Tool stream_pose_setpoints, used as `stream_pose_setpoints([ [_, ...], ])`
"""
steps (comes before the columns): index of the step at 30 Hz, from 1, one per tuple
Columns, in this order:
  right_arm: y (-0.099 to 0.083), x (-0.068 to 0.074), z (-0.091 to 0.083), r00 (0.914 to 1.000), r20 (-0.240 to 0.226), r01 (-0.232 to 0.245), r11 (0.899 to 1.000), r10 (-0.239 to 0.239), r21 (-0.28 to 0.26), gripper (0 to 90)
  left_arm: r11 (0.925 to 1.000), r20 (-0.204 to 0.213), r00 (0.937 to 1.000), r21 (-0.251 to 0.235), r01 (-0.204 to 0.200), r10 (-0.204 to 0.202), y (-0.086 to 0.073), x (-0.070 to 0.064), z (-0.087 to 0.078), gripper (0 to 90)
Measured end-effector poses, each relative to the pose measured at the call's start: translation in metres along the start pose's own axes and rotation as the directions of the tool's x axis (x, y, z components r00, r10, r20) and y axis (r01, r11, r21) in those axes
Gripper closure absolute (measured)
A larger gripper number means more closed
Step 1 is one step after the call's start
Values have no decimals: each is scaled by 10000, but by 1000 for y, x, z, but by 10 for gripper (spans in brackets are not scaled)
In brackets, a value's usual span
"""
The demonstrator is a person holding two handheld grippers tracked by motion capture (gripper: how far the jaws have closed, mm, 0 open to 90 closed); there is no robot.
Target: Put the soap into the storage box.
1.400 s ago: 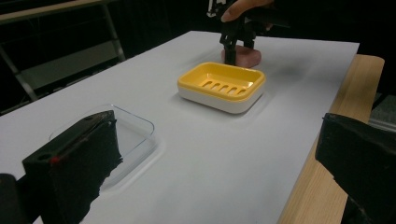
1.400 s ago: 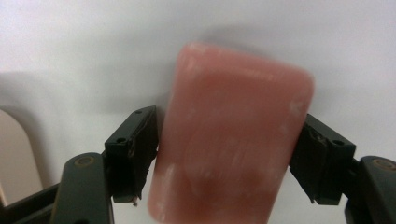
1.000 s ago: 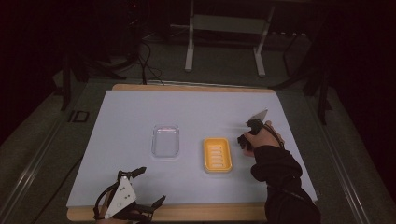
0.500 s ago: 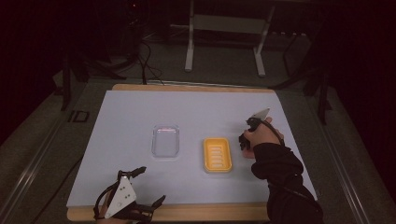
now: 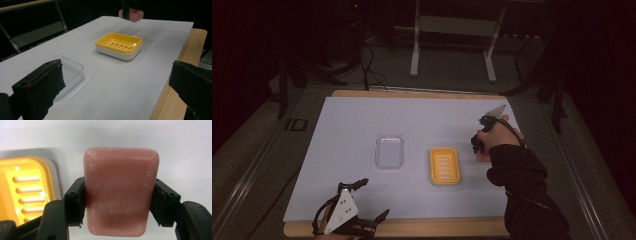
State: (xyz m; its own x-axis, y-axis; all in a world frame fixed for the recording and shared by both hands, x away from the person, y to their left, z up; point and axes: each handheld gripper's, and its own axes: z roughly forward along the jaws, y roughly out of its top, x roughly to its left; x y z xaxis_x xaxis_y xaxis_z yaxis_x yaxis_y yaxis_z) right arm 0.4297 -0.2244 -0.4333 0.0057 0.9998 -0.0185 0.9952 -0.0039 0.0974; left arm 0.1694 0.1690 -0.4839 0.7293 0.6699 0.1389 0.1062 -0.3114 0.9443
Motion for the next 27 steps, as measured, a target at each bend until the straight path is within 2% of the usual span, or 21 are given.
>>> stream_pose_setpoints([
  [3,-1,3,-12,10000,14,94,9997,-94,-232,375,10000,-11,10000,-2,8,-8,0,0,0,4],
  [8,-5,10,-26,9994,-39,340,9993,-341,-125,375,10000,-11,10000,39,-6,6,0,0,0,4],
  [18,-18,40,-49,9958,-483,752,9962,-774,-447,375,10000,-21,10000,55,-8,8,0,0,1,4],
  [25,-28,65,-52,9877,-877,1254,9908,-1295,-512,375,10000,-32,10000,42,-11,11,0,0,0,4],
  [27,-31,70,-49,9842,-805,1537,9868,-1575,-510,375,10000,-22,10000,27,-1,1,0,0,0,4],
])
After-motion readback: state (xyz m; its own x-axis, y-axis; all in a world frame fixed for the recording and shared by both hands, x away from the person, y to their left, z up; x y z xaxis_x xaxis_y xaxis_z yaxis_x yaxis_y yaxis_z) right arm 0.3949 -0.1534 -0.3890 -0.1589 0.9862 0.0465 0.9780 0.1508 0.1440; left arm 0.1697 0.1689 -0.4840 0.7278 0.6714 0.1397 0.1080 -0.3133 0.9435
